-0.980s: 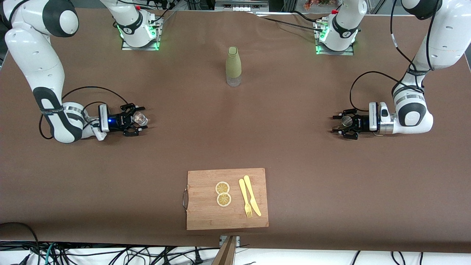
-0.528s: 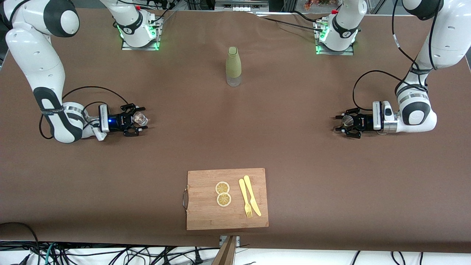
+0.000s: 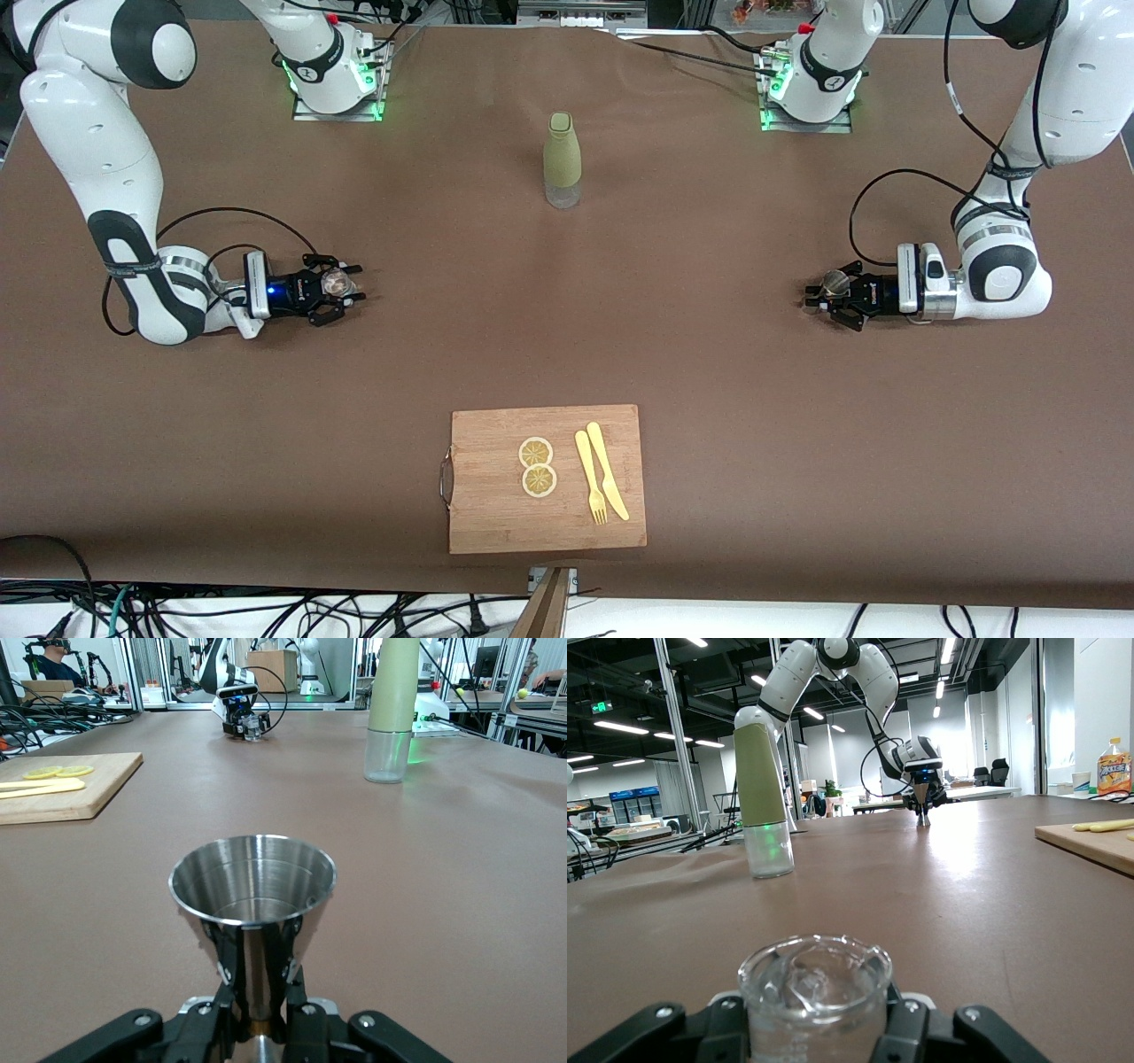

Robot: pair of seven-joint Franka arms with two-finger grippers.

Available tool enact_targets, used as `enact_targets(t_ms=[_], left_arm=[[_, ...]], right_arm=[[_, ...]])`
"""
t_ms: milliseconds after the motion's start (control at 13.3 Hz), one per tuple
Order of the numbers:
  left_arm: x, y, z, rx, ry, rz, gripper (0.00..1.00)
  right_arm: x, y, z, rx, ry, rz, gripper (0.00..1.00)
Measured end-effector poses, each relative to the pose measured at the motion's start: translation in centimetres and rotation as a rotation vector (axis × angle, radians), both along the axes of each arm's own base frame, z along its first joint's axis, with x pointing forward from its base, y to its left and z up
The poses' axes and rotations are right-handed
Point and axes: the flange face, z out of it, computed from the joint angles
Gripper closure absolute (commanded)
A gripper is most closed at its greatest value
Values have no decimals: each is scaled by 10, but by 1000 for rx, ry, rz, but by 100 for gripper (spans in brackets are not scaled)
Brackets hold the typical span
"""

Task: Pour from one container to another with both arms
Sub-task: 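Lift the glass cup with the right gripper while the left gripper lifts the jigger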

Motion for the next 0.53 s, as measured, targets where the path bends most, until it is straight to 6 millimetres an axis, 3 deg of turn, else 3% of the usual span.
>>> enact_targets(t_ms=[528], left_arm=[[-1,3,1,-5,1,1,100]], right_arm=[[0,0,0,0,0,0,68]])
